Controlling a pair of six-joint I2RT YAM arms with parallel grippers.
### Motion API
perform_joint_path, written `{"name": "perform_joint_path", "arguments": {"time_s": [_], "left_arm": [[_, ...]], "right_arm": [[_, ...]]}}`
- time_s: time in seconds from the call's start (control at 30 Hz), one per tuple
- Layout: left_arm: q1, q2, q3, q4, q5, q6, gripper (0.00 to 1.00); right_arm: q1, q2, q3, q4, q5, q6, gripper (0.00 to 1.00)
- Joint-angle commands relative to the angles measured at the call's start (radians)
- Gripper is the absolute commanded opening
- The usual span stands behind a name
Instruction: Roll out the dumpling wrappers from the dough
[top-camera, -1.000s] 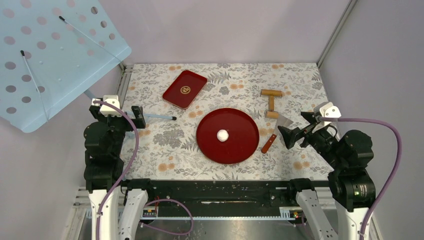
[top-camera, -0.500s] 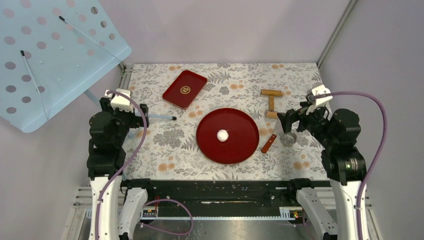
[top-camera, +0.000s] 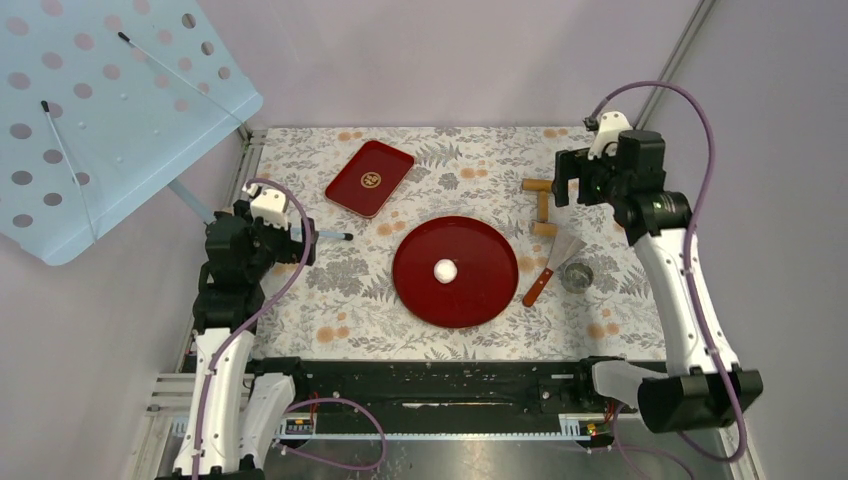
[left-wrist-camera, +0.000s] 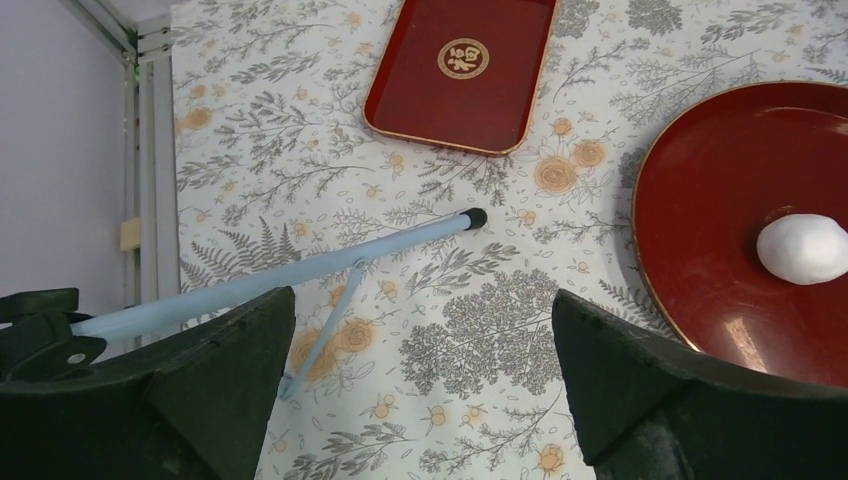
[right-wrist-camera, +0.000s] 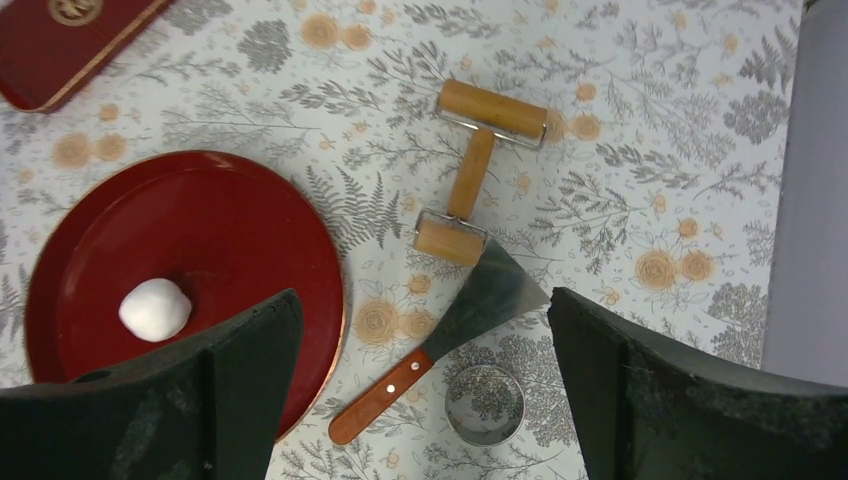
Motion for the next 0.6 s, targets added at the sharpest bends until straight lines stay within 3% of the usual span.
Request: {"name": "perform_joint_path", "arguments": {"time_s": [0.0, 0.13, 0.3, 0.57], "left_arm": [[0.005, -0.023, -0.004, 0.084, 0.066, -0.012, 0.99], [0.006, -0.018, -0.015, 0.085, 0.083, -0.012, 0.99], [0.005, -0.009, -0.014, 0.082, 0.106, -0.011, 0.99], [0.015, -0.007, -0.016, 0.075, 0.135, -0.007, 0.99]], "right_arm": [[-0.001, 0.119, 0.063, -0.015, 0.088, 0.035, 0.99], [0.006, 0.231, 0.065, -0.035, 0.092, 0.007, 0.99], [0.022, 0.331, 0.093, -0.095, 0.067, -0.093, 0.92], [0.103, 0.327, -0.009, -0.129, 0.047, -0.352, 0.89]]}}
